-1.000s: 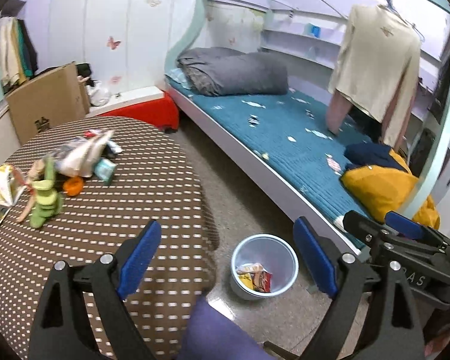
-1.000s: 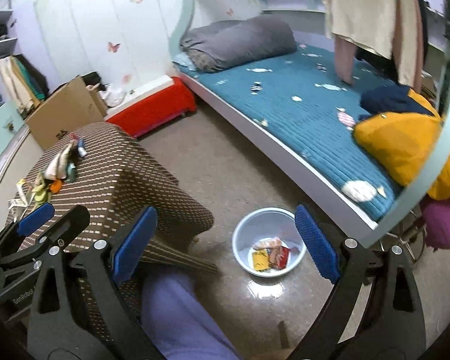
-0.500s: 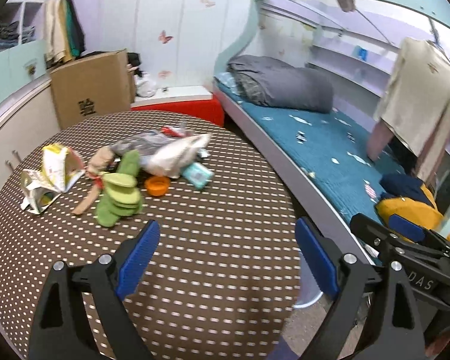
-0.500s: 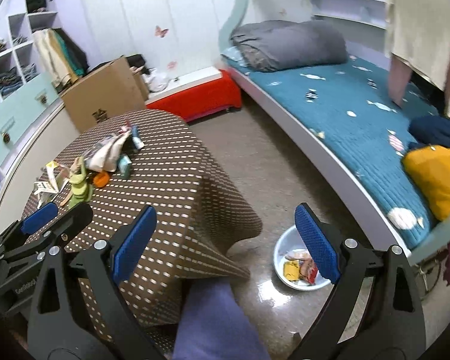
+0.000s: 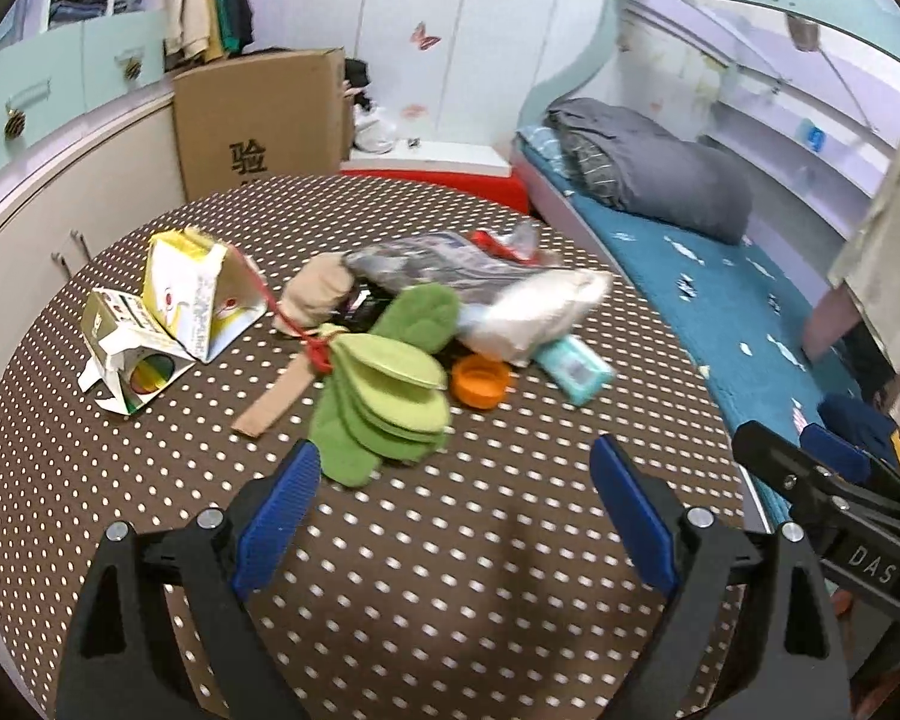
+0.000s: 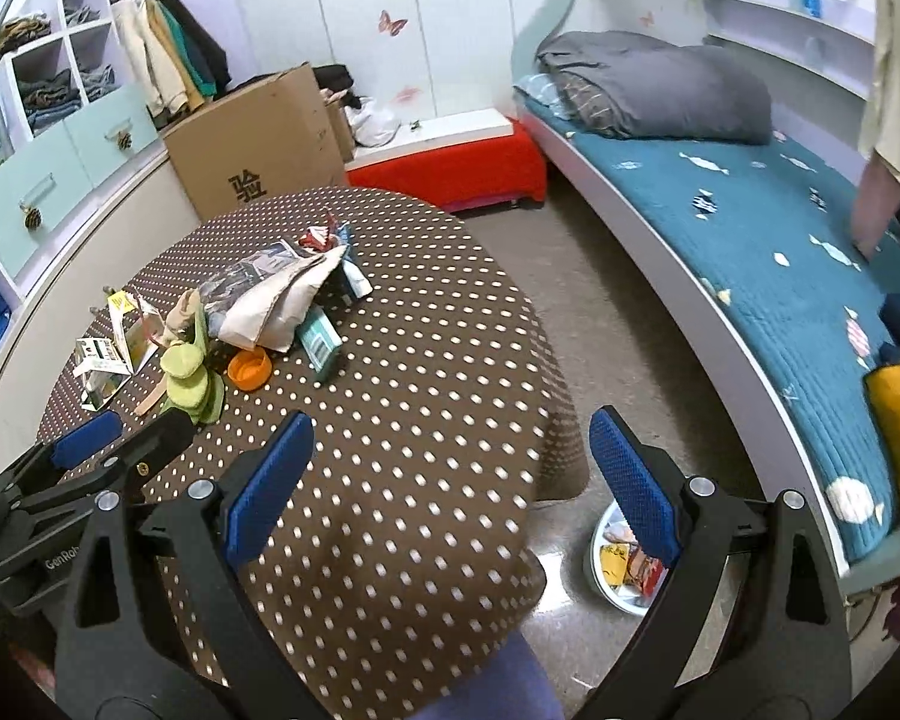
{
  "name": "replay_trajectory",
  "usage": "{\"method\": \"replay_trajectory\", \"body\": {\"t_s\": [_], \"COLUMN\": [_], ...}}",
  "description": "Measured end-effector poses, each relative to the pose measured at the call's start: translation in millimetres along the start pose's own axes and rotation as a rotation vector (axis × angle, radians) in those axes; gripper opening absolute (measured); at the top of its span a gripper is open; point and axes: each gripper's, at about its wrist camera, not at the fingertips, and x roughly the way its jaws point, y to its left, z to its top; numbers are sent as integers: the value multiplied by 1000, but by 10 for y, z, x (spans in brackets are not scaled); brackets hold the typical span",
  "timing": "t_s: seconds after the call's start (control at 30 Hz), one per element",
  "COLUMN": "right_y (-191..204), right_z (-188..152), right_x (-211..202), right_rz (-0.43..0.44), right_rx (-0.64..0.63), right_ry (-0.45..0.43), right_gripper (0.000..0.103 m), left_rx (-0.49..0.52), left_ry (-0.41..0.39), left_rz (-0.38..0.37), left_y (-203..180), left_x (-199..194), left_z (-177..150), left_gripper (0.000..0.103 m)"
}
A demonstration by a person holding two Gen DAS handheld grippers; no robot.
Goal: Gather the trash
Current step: 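Grasp the green felt cloth with the left gripper, then grasp the gold-and-white medicine box with the right gripper while the left holds the cloth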
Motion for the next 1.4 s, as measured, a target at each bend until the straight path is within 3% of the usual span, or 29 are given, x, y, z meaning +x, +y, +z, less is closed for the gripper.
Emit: {"method": "replay_trajectory", "body": {"t_s": [0.4, 0.47, 0.5, 0.57, 0.63, 0.73, 1.0, 1.4], "right_y": [154, 177, 193, 195, 210, 231, 351, 948], "right_z": [108, 104, 115, 109, 105, 93, 71, -8], "right_x": [394, 414, 428, 417, 403, 356, 178, 106], "right_rz": [23, 21, 20, 20, 18, 11, 12, 87], "right_rx": [-26, -29, -29, -27, -28, -33, -56, -169], "right_ry": [52, 57, 58, 59, 61, 56, 33, 40], "right_gripper": [91, 91, 91, 91, 91, 91, 91, 91], "left_rx": [-47, -53, -57, -60, -50, -57, -51, -119], "left_ry": [70, 87, 102, 115, 113, 108, 15, -102], "left_rz": [61, 68, 66, 74, 75, 47, 67, 163], "left_y": [222, 244, 259, 280, 277, 307, 451, 997], "left_x": [365, 431, 460, 489, 455, 377, -112, -774], "left_z": [176, 193, 197, 192, 181, 157, 68, 18], "left_gripper": [89, 77, 62, 49, 26, 19, 17, 17]}}
